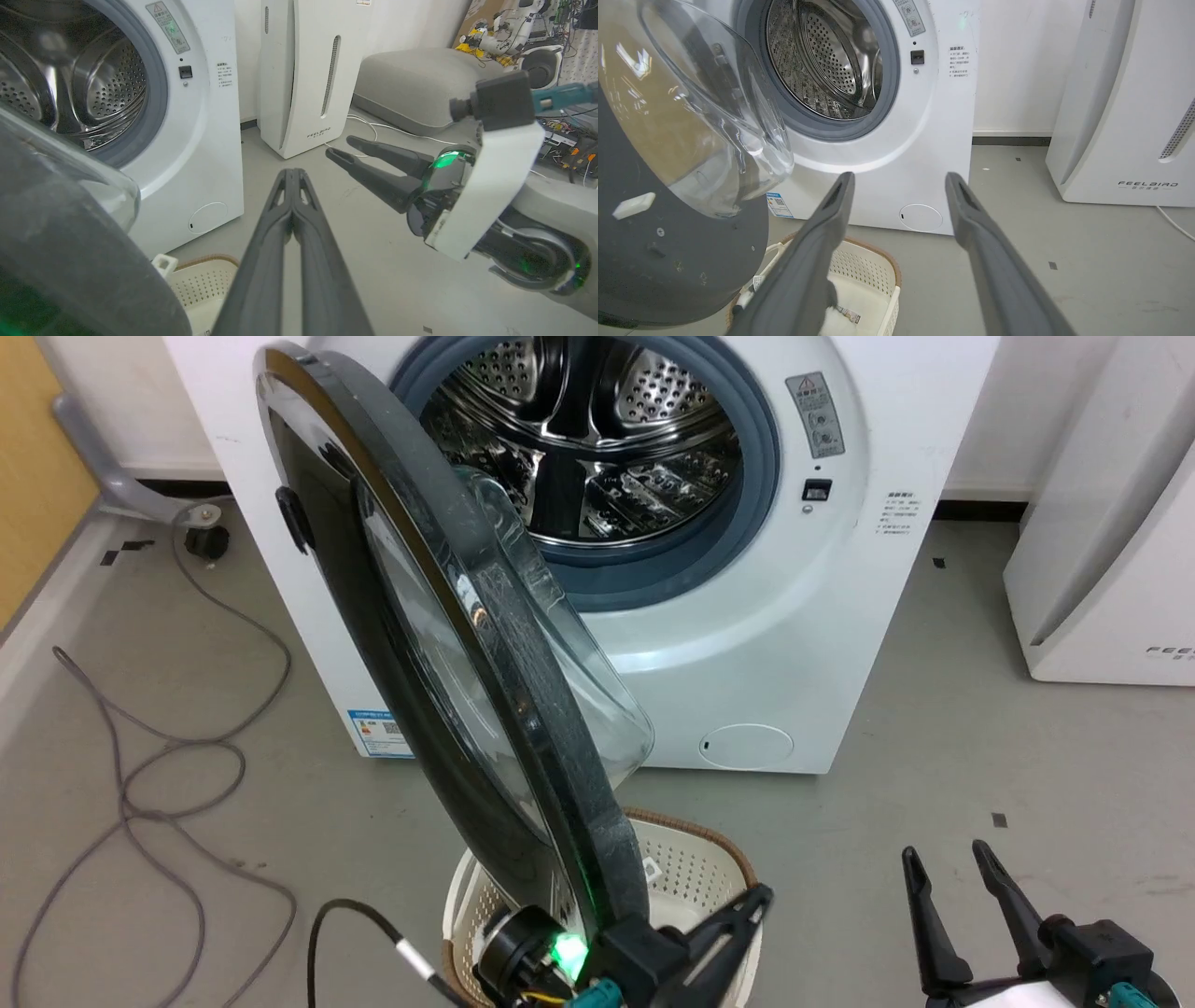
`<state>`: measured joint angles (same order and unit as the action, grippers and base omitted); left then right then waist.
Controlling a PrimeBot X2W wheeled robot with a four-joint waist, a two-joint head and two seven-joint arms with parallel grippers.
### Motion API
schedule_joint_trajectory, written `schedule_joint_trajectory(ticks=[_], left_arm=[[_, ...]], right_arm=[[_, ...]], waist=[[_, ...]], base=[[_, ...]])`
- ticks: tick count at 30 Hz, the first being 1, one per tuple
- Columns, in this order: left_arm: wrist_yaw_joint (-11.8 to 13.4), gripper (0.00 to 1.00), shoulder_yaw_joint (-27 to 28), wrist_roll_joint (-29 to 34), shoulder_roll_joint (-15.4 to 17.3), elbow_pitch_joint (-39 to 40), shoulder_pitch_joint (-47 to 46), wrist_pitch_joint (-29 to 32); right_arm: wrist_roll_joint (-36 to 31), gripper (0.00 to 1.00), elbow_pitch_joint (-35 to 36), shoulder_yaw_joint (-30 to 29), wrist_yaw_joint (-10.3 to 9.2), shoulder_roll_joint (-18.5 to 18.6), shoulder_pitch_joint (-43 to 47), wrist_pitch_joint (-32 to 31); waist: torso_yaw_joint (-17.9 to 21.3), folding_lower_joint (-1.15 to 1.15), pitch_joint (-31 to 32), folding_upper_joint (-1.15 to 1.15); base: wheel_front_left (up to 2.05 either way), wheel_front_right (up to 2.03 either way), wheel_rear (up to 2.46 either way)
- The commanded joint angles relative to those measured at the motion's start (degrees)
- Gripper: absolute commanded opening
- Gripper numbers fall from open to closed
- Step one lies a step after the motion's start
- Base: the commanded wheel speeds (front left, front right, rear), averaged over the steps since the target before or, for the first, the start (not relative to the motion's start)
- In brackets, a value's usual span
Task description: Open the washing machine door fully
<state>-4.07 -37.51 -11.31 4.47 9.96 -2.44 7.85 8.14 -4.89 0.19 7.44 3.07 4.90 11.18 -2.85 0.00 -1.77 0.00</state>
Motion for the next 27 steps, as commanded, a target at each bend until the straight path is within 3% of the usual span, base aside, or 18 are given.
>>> schedule_joint_trajectory(ticks=[1, 12, 20, 27], left_arm=[[0.6, 0.00, 0.7, -0.2, -0.2, -1.6, -1.6, -0.9], [5.9, 0.00, 3.0, -1.8, -1.3, -10.1, -6.8, -6.0], [8.5, 0.00, 3.3, -2.0, -0.7, -8.5, -5.3, -5.7], [10.1, 0.00, 4.0, -2.2, 1.8, -4.7, -1.8, -3.8]], right_arm=[[0.0, 1.00, 0.1, -0.1, 0.05, -0.2, 0.0, -0.1], [0.5, 1.00, -0.1, 0.5, 0.05, -0.2, 0.0, -0.3], [1.0, 1.00, -0.6, 0.5, 0.05, -0.2, -0.2, -0.1], [1.6, 1.00, -1.5, 1.2, 0.05, -0.2, -1.2, -0.1]], waist=[[0.1, 0.00, -0.2, 0.00], [0.8, 0.00, -0.7, 0.00], [0.3, 0.00, -1.2, 0.00], [0.0, 0.00, -1.1, 0.00]], base=[[0.00, 0.00, 0.00], [0.00, 0.00, 0.00], [0.00, 0.00, 0.00], [0.00, 0.00, 0.00]])
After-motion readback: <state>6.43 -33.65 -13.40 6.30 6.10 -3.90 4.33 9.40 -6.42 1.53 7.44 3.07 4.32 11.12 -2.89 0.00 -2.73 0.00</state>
